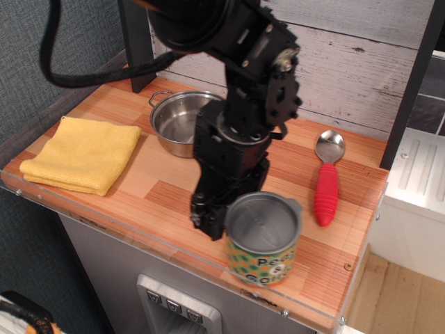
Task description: Move the can in front of the red spoon in the corner of the table.
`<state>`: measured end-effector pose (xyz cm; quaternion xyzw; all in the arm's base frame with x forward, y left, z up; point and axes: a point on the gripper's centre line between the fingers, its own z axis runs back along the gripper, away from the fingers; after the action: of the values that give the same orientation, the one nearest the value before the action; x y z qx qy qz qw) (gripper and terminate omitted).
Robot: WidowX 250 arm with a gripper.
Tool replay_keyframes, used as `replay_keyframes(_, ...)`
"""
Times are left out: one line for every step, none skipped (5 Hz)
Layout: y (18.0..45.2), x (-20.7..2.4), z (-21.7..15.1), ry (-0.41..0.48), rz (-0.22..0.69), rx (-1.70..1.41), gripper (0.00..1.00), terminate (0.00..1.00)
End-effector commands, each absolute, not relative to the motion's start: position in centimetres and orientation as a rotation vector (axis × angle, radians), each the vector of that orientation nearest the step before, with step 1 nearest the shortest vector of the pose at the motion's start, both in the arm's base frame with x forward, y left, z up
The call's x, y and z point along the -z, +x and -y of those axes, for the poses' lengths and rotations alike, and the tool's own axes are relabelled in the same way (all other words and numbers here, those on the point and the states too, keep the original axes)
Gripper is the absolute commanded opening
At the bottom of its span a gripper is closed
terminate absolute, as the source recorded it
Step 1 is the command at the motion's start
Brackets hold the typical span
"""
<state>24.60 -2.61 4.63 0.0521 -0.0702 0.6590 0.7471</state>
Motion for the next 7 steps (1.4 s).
replay_keyframes(24.9, -6.3, 4.0, 0.062, 0.218, -1.436, 1.00, 0.00)
replay_keyframes(24.7, -6.9, 3.6, 0.075, 0.233, -1.437, 1.00, 0.00)
replay_keyframes(24.1, -8.6, 2.0, 0.114, 0.202, -1.436, 1.00, 0.00)
replay_keyframes(24.3, -11.8, -0.4, 0.091, 0.187, -1.398, 1.00, 0.00)
replay_keyframes(25.9, -13.4, -2.1, 0.126, 0.141, -1.252, 1.00, 0.00)
replay_keyframes(27.6, -14.2, -3.9, 0.118, 0.168, -1.002, 1.00, 0.00)
replay_keyframes(28.9, -15.1, -5.6, 0.046, 0.190, -0.853, 1.00, 0.00)
